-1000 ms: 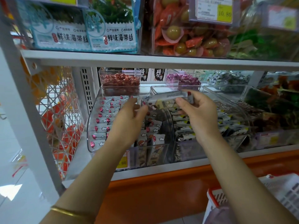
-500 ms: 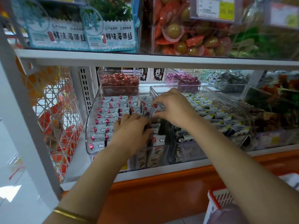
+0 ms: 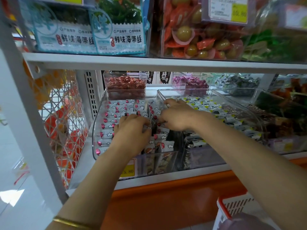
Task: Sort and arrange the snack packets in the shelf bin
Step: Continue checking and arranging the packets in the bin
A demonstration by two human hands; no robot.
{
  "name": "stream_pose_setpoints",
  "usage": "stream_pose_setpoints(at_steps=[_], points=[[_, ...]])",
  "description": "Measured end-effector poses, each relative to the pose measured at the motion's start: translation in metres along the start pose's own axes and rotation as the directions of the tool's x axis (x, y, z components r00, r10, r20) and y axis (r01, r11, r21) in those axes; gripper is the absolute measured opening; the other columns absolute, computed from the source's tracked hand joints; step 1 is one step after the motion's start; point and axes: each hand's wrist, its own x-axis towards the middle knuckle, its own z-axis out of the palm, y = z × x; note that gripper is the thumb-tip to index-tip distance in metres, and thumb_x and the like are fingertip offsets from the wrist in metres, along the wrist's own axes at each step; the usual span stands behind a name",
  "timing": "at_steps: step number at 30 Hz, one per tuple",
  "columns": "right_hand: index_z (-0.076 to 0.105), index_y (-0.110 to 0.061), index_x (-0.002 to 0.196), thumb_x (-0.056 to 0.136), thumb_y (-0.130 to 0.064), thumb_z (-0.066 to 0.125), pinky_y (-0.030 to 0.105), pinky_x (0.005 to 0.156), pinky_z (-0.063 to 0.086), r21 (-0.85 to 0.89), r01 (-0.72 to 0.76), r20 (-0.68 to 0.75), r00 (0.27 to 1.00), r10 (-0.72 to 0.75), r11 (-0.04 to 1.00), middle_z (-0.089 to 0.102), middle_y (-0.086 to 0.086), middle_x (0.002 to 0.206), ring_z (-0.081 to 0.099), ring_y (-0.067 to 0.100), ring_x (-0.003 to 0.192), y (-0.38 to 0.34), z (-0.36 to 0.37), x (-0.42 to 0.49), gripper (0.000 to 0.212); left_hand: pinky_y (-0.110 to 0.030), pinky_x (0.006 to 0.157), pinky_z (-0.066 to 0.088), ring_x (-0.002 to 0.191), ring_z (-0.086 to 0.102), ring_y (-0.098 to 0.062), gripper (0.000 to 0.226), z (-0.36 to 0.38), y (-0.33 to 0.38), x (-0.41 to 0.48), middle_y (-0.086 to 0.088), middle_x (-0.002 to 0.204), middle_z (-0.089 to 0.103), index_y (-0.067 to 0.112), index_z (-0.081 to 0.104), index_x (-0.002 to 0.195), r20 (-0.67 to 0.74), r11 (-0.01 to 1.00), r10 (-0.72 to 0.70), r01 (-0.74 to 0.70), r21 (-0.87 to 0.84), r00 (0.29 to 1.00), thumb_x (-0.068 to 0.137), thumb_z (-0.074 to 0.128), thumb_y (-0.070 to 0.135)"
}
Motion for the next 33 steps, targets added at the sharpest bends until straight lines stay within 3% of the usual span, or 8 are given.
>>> stream_pose_setpoints(at_steps=[6, 10, 15, 19, 24, 28, 30, 33], points=[[0.069, -0.021, 0.100, 0.089, -0.019, 0.050, 0.038, 0.091, 0.030, 0.066, 0.061, -0.244, 0.969, -0.043, 0.996, 0.060, 0.004, 0.109, 0.039, 0.023, 0.115, 0.005, -0.020, 0.017, 0.023, -0.042, 0.102, 0.034, 0.120, 0.038, -0.030, 0.033, -0.003, -0.002, -0.001, -0.007, 0.127, 0.051, 0.021, 0.057, 0.125, 0.013, 1.000, -0.006, 0.006, -0.015, 1.000, 0.093, 0.048, 0.027], [0.069, -0.023, 0.095, 0.086, -0.014, 0.057, 0.037, 0.087, 0.031, 0.021, 0.100, -0.296, 0.951, -0.090, 0.995, 0.064, -0.001, 0.099, 0.042, 0.023, 0.112, -0.002, -0.015, 0.033, 0.017, -0.038, 0.102, 0.034, 0.119, 0.040, -0.028, 0.032, -0.004, -0.004, 0.001, -0.005, 0.128, 0.052, 0.021, 0.057, 0.124, -0.007, 1.000, -0.002, 0.002, -0.029, 1.000, 0.094, 0.049, 0.026], [0.051, -0.024, 0.068, 0.086, -0.012, 0.055, 0.035, 0.077, 0.023, -0.070, 0.075, -0.293, 0.952, -0.092, 0.995, 0.040, -0.005, 0.076, 0.042, 0.026, 0.108, -0.007, -0.007, 0.041, 0.022, -0.042, 0.101, 0.036, 0.120, 0.041, -0.028, 0.031, -0.008, -0.009, 0.001, -0.006, 0.127, 0.053, 0.020, 0.059, 0.122, -0.016, 0.997, -0.005, 0.003, -0.075, 1.000, 0.093, 0.049, 0.023], [0.049, -0.024, 0.076, 0.086, -0.020, 0.060, 0.034, 0.082, 0.037, 0.230, 0.084, -0.352, 0.936, 0.003, 0.970, 0.057, 0.002, 0.092, 0.046, 0.022, 0.102, 0.003, -0.012, 0.032, 0.015, -0.044, 0.094, 0.043, 0.110, 0.048, -0.031, 0.030, -0.012, -0.010, 0.000, -0.008, 0.122, 0.056, 0.018, 0.061, 0.120, -0.024, 0.992, -0.018, 0.015, -0.123, 1.000, 0.093, 0.049, 0.019], [0.049, -0.013, 0.083, 0.090, -0.013, 0.053, 0.029, 0.058, 0.036, 0.568, 0.143, -0.599, 0.747, 0.288, 0.811, 0.059, 0.006, 0.078, 0.053, 0.020, 0.070, 0.013, -0.006, 0.000, 0.008, -0.039, 0.096, 0.044, 0.115, 0.049, -0.027, 0.030, -0.016, -0.010, -0.002, -0.008, 0.126, 0.056, 0.015, 0.059, 0.122, -0.110, 0.977, -0.029, 0.005, -0.212, 0.993, 0.095, 0.049, 0.018], [0.048, -0.008, 0.081, 0.091, -0.009, 0.055, 0.028, 0.056, 0.039, 0.768, 0.287, -0.613, 0.589, 0.526, 0.573, 0.055, 0.007, 0.071, 0.051, 0.022, 0.060, 0.004, 0.004, -0.033, 0.012, -0.027, 0.073, 0.042, 0.092, 0.057, -0.019, 0.030, -0.018, -0.006, -0.007, -0.006, 0.114, 0.062, 0.013, 0.057, 0.123, -0.165, 0.940, -0.053, -0.007, -0.341, 0.985, 0.097, 0.046, 0.023], [0.052, -0.001, 0.087, 0.092, -0.009, 0.054, 0.032, 0.054, 0.051, 0.865, 0.341, -0.502, 0.619, 0.604, 0.368, 0.061, 0.016, 0.078, 0.060, 0.023, 0.058, -0.006, 0.010, -0.047, 0.009, -0.035, 0.064, 0.047, 0.082, 0.061, -0.023, 0.023, -0.019, -0.003, -0.010, -0.005, 0.097, 0.066, 0.015, 0.061, 0.107, -0.121, 0.897, -0.063, 0.003, -0.442, 0.991, 0.098, 0.043, 0.025], [0.057, 0.002, 0.090, 0.091, -0.005, 0.054, 0.024, 0.048, 0.053, 0.915, 0.403, -0.303, 0.737, 0.604, -0.033, 0.064, 0.014, 0.079, 0.062, 0.014, 0.053, -0.018, 0.013, -0.061, 0.008, -0.046, 0.072, 0.054, 0.082, 0.065, -0.032, 0.023, -0.020, -0.002, -0.012, -0.009, 0.084, 0.069, 0.015, 0.061, 0.087, 0.015, 0.697, -0.142, 0.111, -0.709, 0.990, 0.098, 0.043, 0.024]])
